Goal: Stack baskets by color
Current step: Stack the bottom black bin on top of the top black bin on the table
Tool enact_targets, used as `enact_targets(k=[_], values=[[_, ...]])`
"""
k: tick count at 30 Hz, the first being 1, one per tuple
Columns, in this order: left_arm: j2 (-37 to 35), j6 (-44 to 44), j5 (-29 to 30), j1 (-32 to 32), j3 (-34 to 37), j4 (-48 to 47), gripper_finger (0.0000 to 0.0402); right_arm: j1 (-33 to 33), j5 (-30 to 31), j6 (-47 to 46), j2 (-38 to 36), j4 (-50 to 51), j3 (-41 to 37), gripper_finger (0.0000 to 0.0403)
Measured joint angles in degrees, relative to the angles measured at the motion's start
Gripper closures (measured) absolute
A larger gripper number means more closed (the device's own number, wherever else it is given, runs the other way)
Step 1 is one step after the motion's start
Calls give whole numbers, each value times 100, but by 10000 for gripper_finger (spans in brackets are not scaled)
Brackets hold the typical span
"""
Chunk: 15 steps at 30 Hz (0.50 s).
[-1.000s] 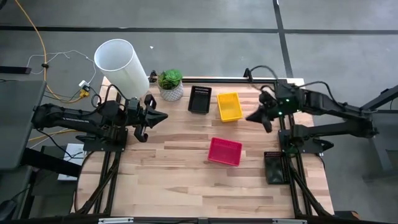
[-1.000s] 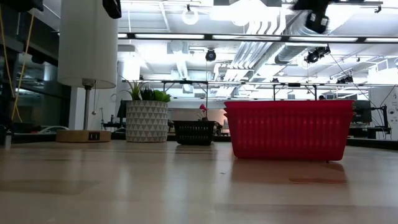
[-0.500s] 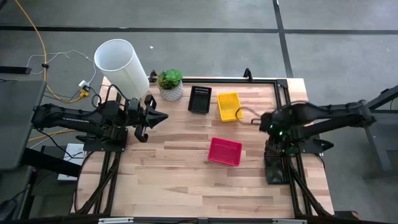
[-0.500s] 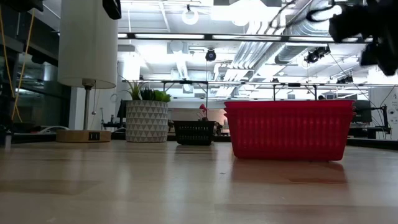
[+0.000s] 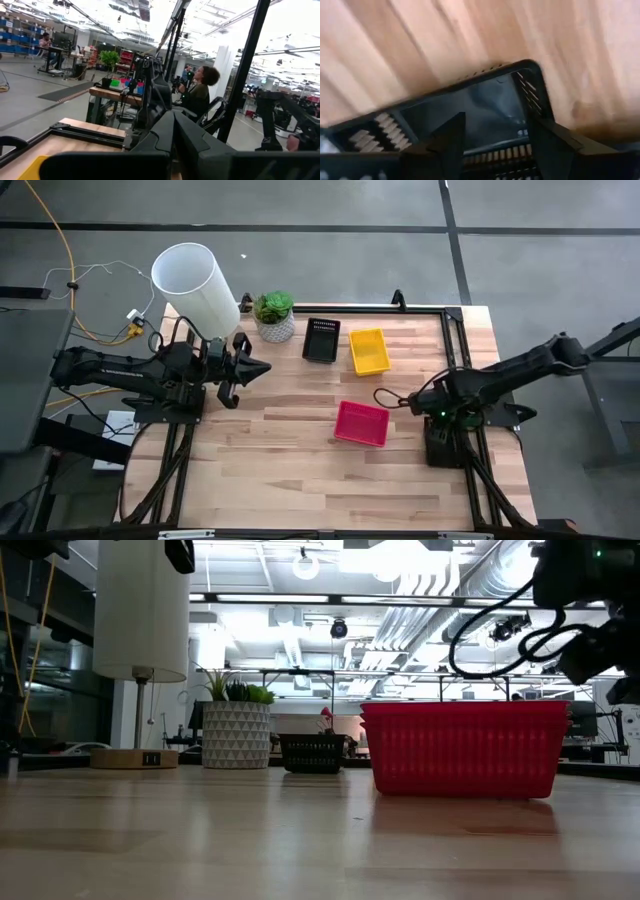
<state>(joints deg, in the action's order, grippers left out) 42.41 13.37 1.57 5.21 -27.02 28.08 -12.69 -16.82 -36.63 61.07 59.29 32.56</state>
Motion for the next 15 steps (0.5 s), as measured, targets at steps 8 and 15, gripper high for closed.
enact_targets(k=[8, 15], values=[[0, 0, 17, -2, 1, 0, 401, -61, 122, 56, 301, -349, 4, 225], [0, 0, 17, -2, -1, 0, 401, -61, 341, 392, 29, 207, 775, 231]])
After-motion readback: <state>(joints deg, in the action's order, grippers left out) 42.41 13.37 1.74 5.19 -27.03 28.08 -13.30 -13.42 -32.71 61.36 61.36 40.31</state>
